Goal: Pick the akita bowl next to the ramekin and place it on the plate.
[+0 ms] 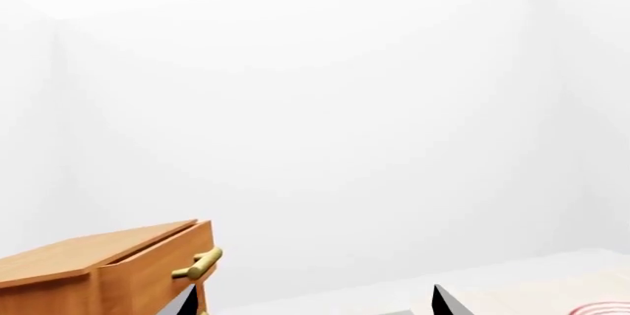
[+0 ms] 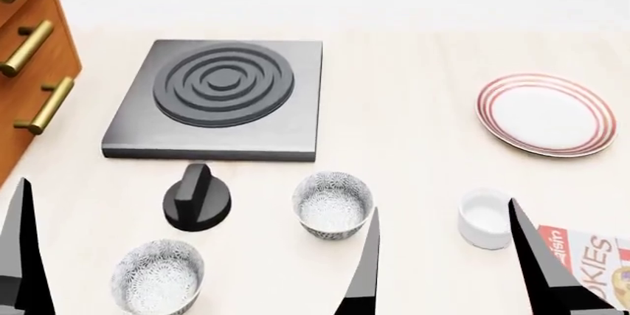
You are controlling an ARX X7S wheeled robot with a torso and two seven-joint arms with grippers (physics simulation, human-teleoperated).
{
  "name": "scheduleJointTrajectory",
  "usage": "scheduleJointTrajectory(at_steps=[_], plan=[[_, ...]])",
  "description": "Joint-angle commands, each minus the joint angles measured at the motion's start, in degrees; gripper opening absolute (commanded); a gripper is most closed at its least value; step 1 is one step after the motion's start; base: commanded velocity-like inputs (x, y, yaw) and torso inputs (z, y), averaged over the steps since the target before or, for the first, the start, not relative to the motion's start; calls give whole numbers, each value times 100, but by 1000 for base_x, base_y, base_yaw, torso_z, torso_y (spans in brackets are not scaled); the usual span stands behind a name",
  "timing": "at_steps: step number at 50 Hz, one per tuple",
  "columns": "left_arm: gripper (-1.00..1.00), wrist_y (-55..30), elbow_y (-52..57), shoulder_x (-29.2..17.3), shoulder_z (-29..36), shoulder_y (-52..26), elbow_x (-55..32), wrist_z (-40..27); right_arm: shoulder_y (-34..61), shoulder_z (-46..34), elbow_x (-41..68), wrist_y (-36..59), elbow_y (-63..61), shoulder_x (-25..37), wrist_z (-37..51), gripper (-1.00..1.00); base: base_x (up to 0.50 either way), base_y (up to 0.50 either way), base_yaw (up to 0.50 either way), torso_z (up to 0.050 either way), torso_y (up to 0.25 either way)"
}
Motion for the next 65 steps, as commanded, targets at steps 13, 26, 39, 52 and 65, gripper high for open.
scheduleJointTrajectory(at_steps=[13, 26, 39, 52, 65], plan=[[100, 60, -24, -26, 102, -19, 31, -22, -4, -78, 11, -105, 28, 77, 81, 100, 138, 0, 0, 0, 0], [100, 87, -17, -62, 130, -41, 17, -48, 23, -104, 52, -125, 3, 125, 140, 100, 138, 0, 0, 0, 1], [100, 128, -20, -75, 198, -16, 67, -70, 29, -133, 66, -149, -32, 196, 220, 100, 139, 0, 0, 0, 0], [100, 132, -15, -105, 221, -62, 38, -96, 68, -183, 97, -198, -5, 241, 258, 100, 139, 0, 0, 0, 0], [100, 122, -22, -127, 239, -127, -12, -118, 106, -215, 135, -235, 33, 274, 298, 100, 137, 0, 0, 0, 0]])
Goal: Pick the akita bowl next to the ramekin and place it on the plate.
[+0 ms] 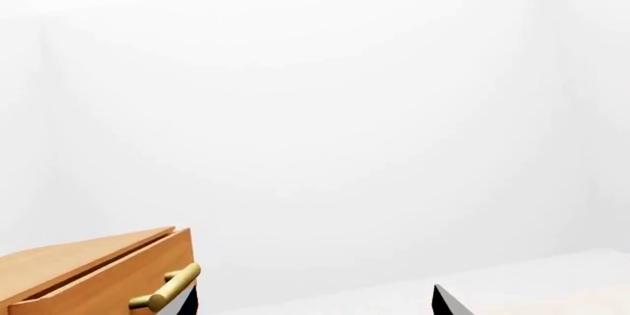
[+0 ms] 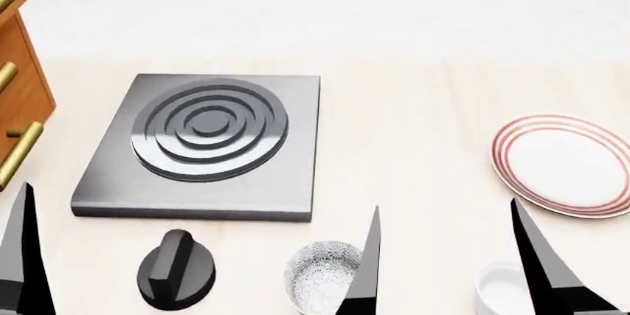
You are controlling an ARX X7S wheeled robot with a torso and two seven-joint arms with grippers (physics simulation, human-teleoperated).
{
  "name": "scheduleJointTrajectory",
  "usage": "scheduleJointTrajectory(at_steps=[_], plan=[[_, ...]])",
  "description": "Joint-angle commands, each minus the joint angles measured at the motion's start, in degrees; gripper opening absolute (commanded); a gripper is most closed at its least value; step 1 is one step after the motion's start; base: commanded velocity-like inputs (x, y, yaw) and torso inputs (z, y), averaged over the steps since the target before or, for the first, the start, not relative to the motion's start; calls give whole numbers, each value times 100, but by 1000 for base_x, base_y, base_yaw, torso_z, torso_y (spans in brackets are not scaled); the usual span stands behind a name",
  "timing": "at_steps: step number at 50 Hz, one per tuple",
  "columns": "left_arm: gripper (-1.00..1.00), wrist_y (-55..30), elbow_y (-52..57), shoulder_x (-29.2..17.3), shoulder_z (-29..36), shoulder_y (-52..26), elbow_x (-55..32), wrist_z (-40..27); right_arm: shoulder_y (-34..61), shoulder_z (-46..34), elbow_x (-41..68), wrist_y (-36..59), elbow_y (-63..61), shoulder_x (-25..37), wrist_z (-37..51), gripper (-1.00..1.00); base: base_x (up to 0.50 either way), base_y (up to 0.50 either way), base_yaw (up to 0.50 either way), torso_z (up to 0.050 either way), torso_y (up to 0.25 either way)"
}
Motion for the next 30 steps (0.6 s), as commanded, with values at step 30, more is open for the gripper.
scheduleJointTrajectory(at_steps=[30], plan=[[100, 30, -46, -33, 132, -62, 21, -50, 51, -95, 82, -147, 44, 139, 117, 100, 138, 0, 0, 0, 0]])
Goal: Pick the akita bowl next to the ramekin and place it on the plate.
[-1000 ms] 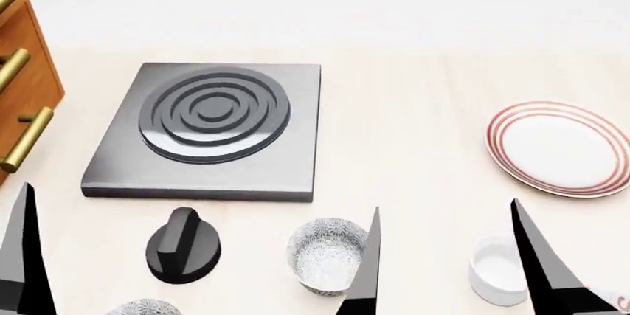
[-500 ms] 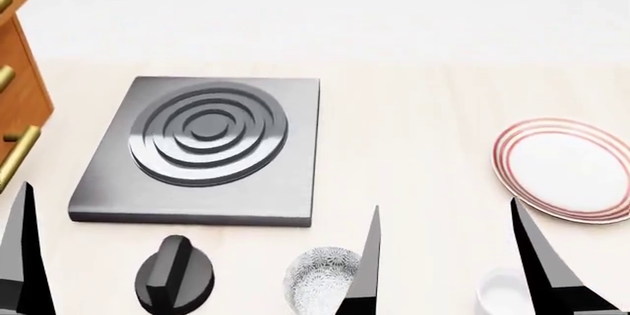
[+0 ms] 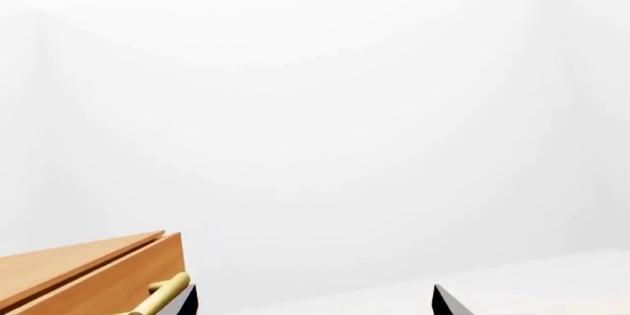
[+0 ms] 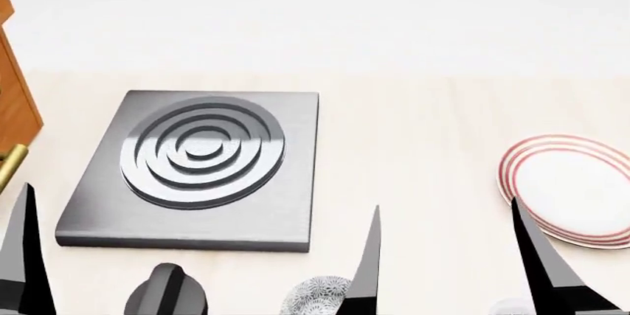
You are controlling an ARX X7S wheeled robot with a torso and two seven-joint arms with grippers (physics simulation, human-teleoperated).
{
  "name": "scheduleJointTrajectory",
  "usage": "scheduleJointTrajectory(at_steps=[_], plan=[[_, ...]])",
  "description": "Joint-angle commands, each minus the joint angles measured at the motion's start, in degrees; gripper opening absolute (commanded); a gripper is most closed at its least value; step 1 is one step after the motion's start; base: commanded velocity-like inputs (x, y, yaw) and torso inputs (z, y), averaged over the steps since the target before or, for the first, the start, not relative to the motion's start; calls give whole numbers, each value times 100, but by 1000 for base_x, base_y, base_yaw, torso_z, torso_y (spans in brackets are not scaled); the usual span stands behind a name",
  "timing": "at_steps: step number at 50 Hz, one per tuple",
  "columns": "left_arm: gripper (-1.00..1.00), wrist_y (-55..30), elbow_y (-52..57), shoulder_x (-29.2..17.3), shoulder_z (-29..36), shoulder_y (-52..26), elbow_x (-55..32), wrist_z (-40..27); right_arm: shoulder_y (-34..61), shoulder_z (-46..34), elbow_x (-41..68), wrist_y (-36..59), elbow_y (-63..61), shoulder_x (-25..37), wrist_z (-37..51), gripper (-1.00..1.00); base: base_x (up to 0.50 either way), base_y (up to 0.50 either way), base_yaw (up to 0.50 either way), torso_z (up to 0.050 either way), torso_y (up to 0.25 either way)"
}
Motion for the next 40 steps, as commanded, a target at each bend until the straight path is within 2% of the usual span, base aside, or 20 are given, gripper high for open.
scheduleJointTrajectory(at_steps=[1, 19, 34, 40], plan=[[100, 19, -24, -5, 35, -6, 4, -8, 11, -33, 14, -32, 15, 38, 34, 100, 137, 0, 0, 0, 0], [100, 33, -33, -32, 65, -29, -3, -33, 26, -85, 2, -80, 19, 83, 94, 100, 136, 0, 0, 0, 0], [100, 25, -38, -63, 88, -57, -8, -48, 112, -192, 79, 19, 62, 103, 109, 100, 0, 0, 0, 0, 0], [100, 58, -42, -77, 99, -46, -14, -43, 130, -205, 98, 24, 53, 114, 133, 100, 0, 0, 0, 0, -130]])
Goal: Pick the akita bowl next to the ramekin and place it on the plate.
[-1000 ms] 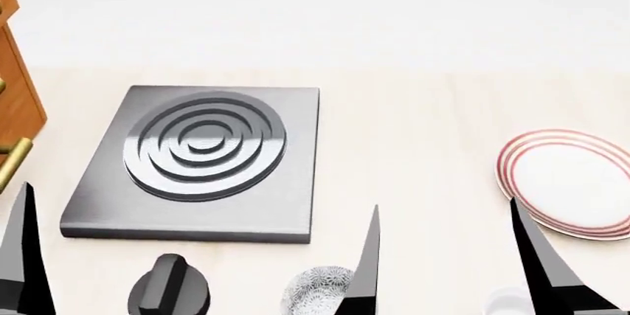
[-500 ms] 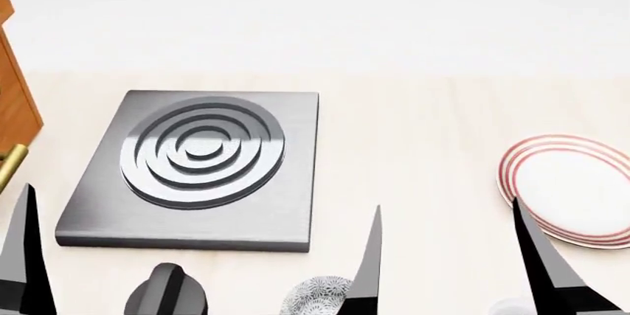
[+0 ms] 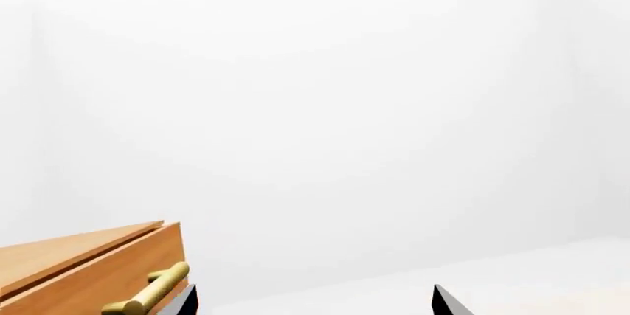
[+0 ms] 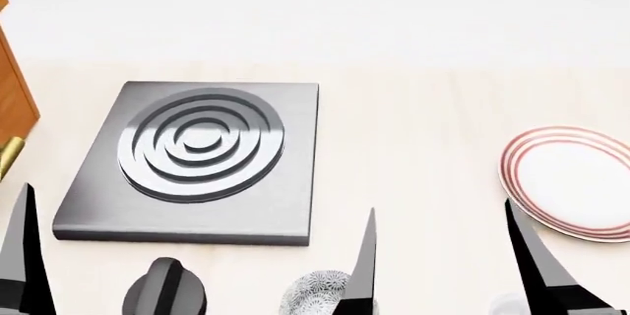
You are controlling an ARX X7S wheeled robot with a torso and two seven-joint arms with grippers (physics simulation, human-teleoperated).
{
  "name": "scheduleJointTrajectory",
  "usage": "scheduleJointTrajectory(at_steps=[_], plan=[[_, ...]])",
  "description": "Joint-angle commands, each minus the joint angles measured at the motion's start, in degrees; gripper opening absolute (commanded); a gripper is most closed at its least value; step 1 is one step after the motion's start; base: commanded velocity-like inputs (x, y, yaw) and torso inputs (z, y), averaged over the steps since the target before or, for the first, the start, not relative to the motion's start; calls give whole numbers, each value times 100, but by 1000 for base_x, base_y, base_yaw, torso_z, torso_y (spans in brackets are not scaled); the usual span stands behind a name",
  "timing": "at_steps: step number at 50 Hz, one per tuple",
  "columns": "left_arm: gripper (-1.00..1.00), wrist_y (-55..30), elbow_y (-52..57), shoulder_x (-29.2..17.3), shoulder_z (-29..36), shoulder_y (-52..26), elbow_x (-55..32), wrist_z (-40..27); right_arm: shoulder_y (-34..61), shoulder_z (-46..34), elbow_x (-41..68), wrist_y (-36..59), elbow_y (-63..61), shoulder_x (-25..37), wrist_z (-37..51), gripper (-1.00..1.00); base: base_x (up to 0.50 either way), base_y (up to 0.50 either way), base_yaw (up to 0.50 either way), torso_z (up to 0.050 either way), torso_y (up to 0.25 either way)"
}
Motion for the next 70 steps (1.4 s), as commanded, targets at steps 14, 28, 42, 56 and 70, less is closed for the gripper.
scheduleJointTrajectory(at_steps=[14, 28, 42, 56, 70], plan=[[100, 33, -20, -32, 38, -35, -13, 6, 56, -84, 27, -33, 44, 34, 43, 100, 0, 0, 0, 0, -133], [100, 14, -4, -29, 70, -76, -28, -6, 9, -81, 36, -118, 45, 93, 70, 100, 0, 0, 0, 0, -133], [100, 48, -9, -54, 105, -57, -6, -20, -39, -118, 6, -183, 40, 128, 114, 100, 0, 0, 0, 0, -133], [100, 82, -43, -62, 141, -48, 26, -14, 49, -159, 45, -144, 30, 130, 151, 100, 0, 0, 0, 0, -133], [100, 73, -26, -71, 166, -70, 12, -32, -41, -187, -13, -272, 59, 172, 167, 100, 0, 0, 0, 0, -133]])
